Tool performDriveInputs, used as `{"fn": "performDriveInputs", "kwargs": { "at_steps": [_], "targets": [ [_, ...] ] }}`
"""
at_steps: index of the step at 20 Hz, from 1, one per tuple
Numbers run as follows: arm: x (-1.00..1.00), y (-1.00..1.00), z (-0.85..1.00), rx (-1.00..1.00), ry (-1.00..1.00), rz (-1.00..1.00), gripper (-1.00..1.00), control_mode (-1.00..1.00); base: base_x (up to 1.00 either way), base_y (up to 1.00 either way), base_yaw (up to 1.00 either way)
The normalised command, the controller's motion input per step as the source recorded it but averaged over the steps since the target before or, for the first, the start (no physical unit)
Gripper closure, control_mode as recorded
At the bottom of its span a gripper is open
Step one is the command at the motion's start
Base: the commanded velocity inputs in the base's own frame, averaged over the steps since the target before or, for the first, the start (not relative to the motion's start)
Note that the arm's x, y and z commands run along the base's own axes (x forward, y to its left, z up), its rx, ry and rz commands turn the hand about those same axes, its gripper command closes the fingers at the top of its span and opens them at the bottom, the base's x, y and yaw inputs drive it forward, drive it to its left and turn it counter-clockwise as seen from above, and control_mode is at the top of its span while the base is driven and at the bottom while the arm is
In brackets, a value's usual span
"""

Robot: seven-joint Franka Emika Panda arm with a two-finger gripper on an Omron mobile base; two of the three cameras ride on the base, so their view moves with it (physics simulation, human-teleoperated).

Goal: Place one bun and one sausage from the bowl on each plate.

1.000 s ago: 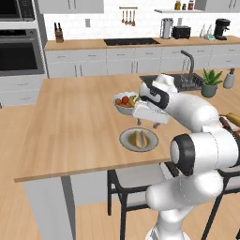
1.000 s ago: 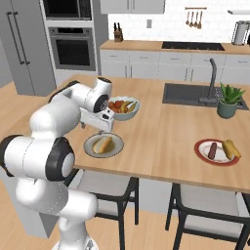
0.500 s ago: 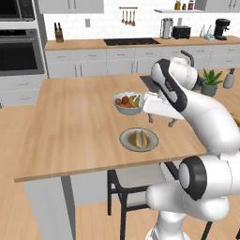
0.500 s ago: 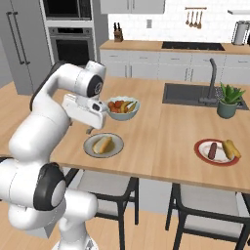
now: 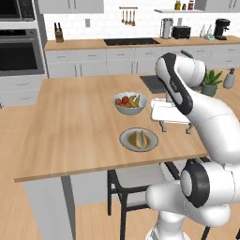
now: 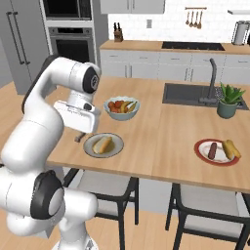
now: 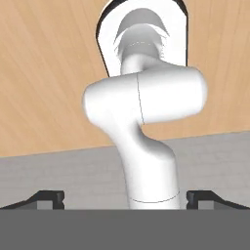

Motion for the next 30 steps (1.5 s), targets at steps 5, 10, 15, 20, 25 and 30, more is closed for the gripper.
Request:
{"fn": "performDriveInputs", "kwargs": {
  "at_steps": [5, 10, 15, 20, 25, 30],
  "targets": [
    [-0.4, -0.09, 0.0, -0.01, 0.02, 0.0, -1.0, 1.0, -0.6, -0.3, 0.0],
    [0.0, 0.0, 0.0, 0.0, 0.0, 0.0, -1.0, 1.0, -0.71, -0.99, -0.11],
    [0.0, 0.0, 0.0, 0.0, 0.0, 0.0, -1.0, 1.0, -0.01, -1.0, -0.17],
    [0.0, 0.0, 0.0, 0.0, 0.0, 0.0, -1.0, 1.0, 0.08, -1.0, -0.14],
    [0.0, 0.0, 0.0, 0.0, 0.0, 0.0, -1.0, 1.0, 0.15, -1.0, -0.08],
    [0.0, 0.0, 0.0, 0.0, 0.0, 0.0, -1.0, 1.0, 0.46, -1.0, 0.0]
  ]
}}
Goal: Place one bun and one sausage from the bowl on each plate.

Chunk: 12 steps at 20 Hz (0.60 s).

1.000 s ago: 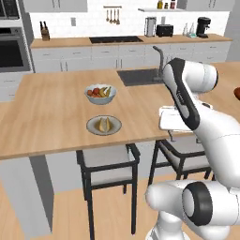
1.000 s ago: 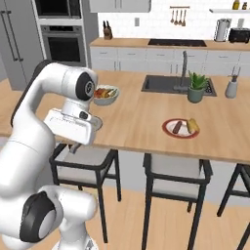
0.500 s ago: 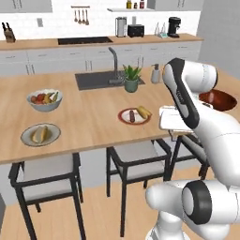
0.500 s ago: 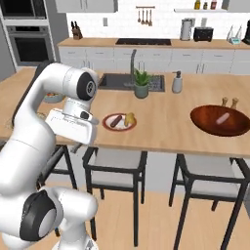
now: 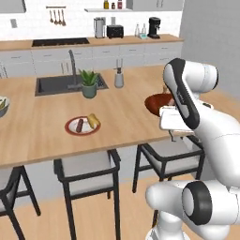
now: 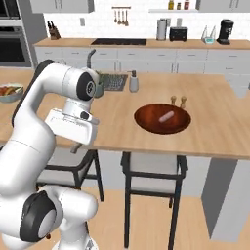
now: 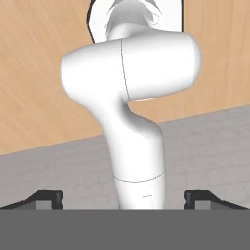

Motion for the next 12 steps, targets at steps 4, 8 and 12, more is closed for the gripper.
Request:
{"fn": "performDriveInputs", "kwargs": {
  "at_steps": [4, 8, 12],
  "targets": [
    [0.0, 0.0, 0.0, 0.0, 0.0, 0.0, -1.0, 1.0, 0.57, -1.0, 0.0],
    [0.0, 0.0, 0.0, 0.0, 0.0, 0.0, -1.0, 1.0, 0.52, -1.0, 0.0],
    [0.19, -0.11, 0.0, 0.02, -0.07, 0.0, -1.0, -1.0, 0.49, -0.51, 0.0]
  ]
}}
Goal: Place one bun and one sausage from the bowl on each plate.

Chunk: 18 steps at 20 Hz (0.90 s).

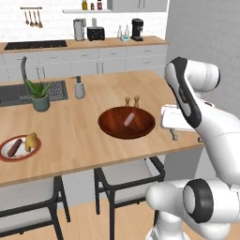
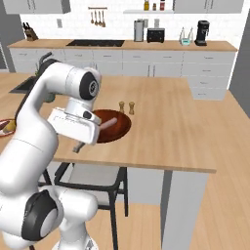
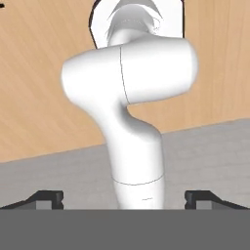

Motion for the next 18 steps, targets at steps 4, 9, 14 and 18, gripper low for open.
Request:
{"fn": "performDriveInputs", "kwargs": {
  "at_steps": [4, 9, 14, 18],
  "targets": [
    [0.68, -0.13, 0.0, 0.03, -0.4, 0.0, -1.0, -1.0, 0.0, 0.0, 0.0],
    [0.59, 0.2, 0.0, 0.0, -0.59, 0.0, -1.0, -1.0, 0.0, 0.0, 0.0],
    [0.55, 0.34, -0.07, -0.01, -0.75, 0.0, -1.0, -1.0, 0.0, 0.0, 0.0],
    [0.93, 0.26, -0.43, -0.06, -0.4, 0.0, -1.0, -1.0, 0.0, 0.0, 0.0]
  ]
}}
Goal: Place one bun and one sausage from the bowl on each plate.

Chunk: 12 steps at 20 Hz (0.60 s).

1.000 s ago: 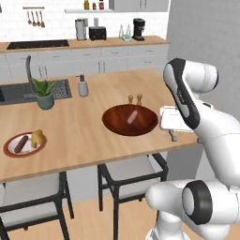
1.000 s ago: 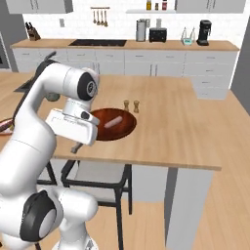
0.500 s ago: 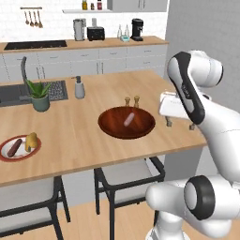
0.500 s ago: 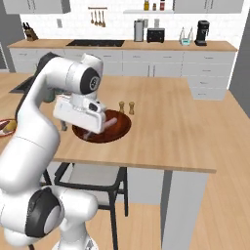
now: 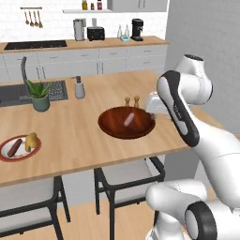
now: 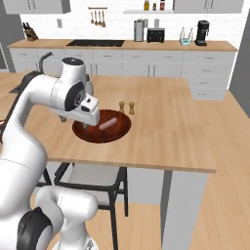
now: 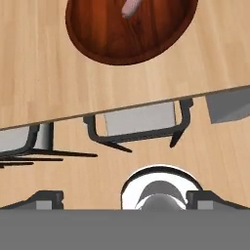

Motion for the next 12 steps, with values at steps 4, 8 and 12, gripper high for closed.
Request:
{"fn": "performDriveInputs", "kwargs": {
  "at_steps": [4, 8, 12],
  "targets": [
    [1.0, 0.18, -0.39, -0.07, -0.04, -0.01, -1.0, -1.0, 0.0, 0.0, 0.0],
    [1.0, 0.01, -0.26, -0.03, 0.11, -0.1, -1.0, -1.0, 0.0, 0.0, 0.0],
    [1.0, 0.04, -0.34, 0.0, 0.14, -0.16, -1.0, -1.0, 0.0, 0.0, 0.0]
  ]
}}
